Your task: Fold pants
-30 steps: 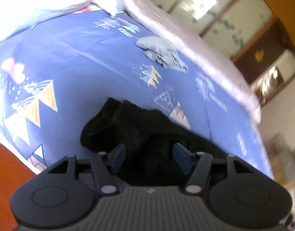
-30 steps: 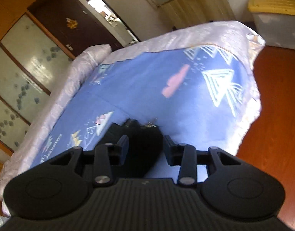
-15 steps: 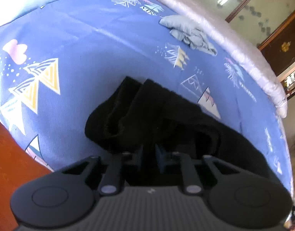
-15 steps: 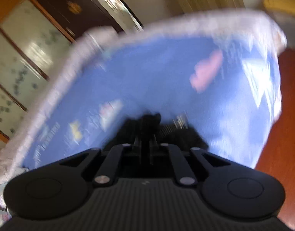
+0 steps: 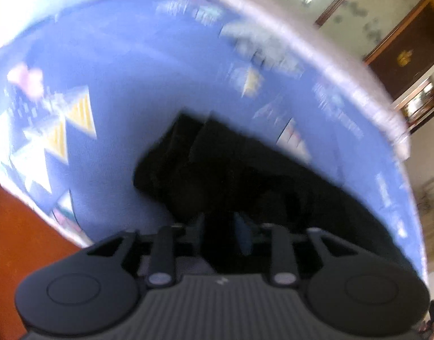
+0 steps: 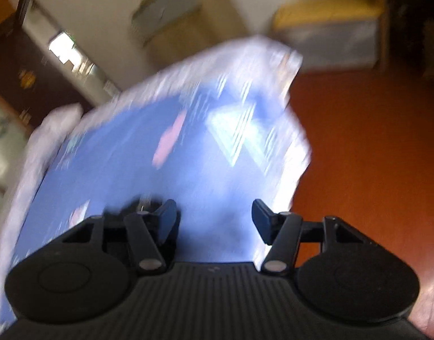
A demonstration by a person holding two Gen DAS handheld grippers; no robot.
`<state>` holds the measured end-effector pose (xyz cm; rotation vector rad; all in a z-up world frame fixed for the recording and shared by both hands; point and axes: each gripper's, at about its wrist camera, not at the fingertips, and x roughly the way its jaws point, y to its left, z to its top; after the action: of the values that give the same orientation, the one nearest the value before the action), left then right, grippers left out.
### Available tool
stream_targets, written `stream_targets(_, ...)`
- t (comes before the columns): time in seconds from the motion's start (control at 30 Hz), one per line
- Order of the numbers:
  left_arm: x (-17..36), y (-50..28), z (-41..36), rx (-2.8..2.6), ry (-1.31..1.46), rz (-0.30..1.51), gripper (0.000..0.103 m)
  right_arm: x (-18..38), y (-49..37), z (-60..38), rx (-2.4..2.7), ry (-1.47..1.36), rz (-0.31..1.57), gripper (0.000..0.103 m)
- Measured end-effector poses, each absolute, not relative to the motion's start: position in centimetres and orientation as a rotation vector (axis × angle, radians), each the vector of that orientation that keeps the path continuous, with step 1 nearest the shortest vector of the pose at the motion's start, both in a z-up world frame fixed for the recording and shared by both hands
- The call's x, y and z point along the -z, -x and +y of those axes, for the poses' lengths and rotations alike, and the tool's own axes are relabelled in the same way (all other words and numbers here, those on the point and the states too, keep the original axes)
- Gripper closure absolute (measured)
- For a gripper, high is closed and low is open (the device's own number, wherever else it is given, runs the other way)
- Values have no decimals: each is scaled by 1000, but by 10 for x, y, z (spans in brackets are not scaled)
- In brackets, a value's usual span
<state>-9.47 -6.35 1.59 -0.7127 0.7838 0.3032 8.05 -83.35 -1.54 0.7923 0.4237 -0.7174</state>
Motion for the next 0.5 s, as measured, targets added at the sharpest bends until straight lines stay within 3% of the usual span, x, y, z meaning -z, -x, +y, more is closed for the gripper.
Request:
stream_targets(0.03,-26,101,-58,-314,699,741,63,5,-74,-830,713,-782,388,43)
stream_targets(0.13,-44,101,-36,-337,692,673,60,-24,-73,-810,558,-723,345,43)
stream_targets(0.23,-43,67,-17,-323,657,709,57,-51,-102,-754,230,-588,418,43)
stream_targets(0.33,-25,16,-9,-241,602,799,42,-64,-128,-651,-180,-393,527,43)
stream_targets(0.47,13,-42,-8,-192,531,960,31,-51,-138,-492,-660,-142,661,42)
stream_targets(0.5,22,-51,-8,-200,521,992,23,-45,-135,-453,-751,-71,680,42)
